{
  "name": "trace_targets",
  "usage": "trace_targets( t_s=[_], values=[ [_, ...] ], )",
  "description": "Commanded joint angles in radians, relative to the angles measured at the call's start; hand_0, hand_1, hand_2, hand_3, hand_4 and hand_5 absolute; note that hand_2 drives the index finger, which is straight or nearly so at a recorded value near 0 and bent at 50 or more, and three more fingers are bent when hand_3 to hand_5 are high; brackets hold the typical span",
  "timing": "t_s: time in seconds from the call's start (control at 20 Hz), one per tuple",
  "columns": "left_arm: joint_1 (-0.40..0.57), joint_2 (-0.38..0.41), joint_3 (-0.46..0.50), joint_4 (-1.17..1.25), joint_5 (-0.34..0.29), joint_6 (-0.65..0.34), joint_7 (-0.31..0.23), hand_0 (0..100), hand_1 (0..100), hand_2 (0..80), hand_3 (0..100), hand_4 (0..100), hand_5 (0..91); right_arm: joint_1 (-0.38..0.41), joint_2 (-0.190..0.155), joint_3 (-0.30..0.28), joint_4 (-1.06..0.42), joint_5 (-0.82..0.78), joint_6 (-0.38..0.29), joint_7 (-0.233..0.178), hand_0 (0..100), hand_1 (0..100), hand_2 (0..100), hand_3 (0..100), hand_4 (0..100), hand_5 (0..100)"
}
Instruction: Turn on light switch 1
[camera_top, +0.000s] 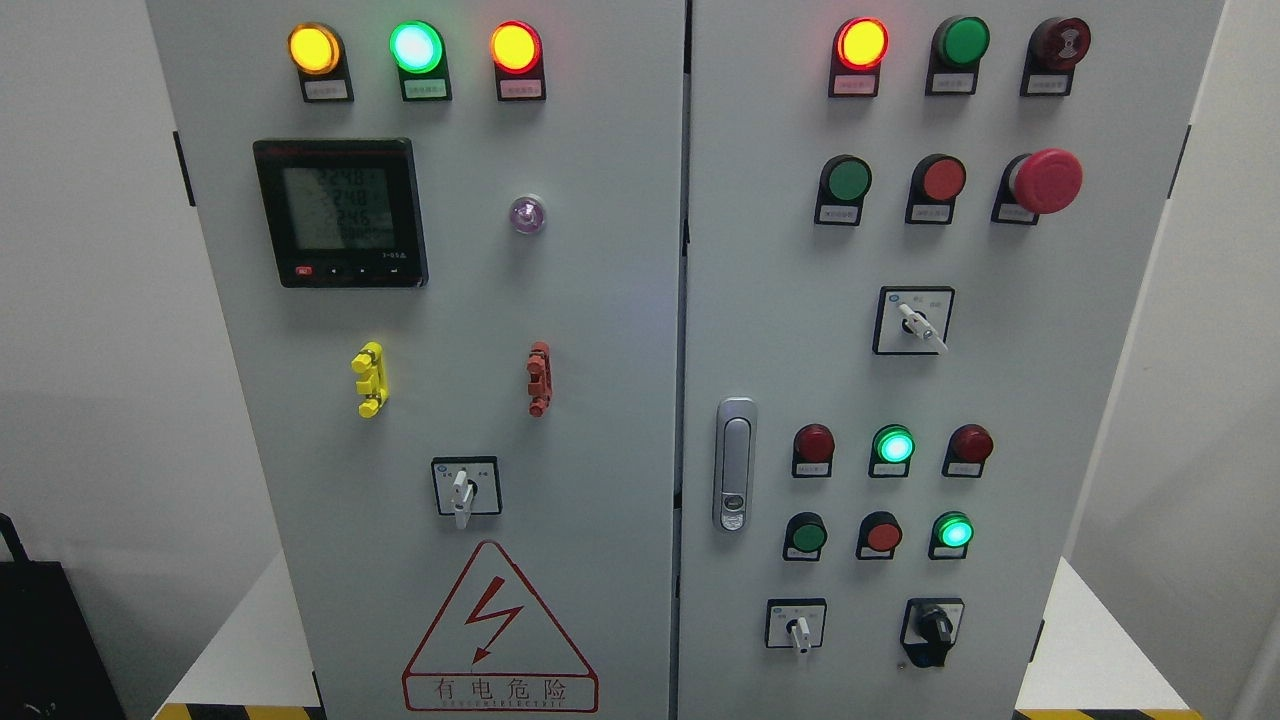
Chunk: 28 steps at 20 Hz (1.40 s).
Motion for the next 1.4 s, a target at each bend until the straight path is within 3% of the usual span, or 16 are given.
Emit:
trace_targets(
  t_s=[0.0,0.65,0.85,1.0,1.35],
  values=[
    [-0.002,0.000,0.000,-0.001,0.000,0.001,0.000,25,0,0.0,0,0,0.0,0.000,0.000,0.000,0.000,0.000,0.000,0.001,0,0,0,0,0,0],
    [0.007,0.007,-0.001,-0.062,-0.009,-0.003,0.003,25,0,0.0,0,0,0.0,0.000,0.000,0.000,0.000,0.000,0.000,0.001,0,0,0,0,0,0],
    [0.059,0.011,0.000,-0.276,-0.011,-0.003,0.006,25,0,0.0,0,5,0.0,0.000,0.000,0.000,0.000,0.000,0.000,0.001,0,0,0,0,0,0],
    [0.091,0.027,0.003,-0.444,-0.055,-0.009,0.065,25,0,0.0,1,9,0.0,0.000,-0.001,0.000,0.000,0.000,0.000,0.001,0,0,0,0,0,0],
    [0.156,0.059,0.015,-0.934,-0.067,-0.016,0.069,26,0,0.0,12,20,0.0,0.000,0.000,-0.002,0.000,0.000,0.000,0.001,0,0,0,0,0,0]
  ],
)
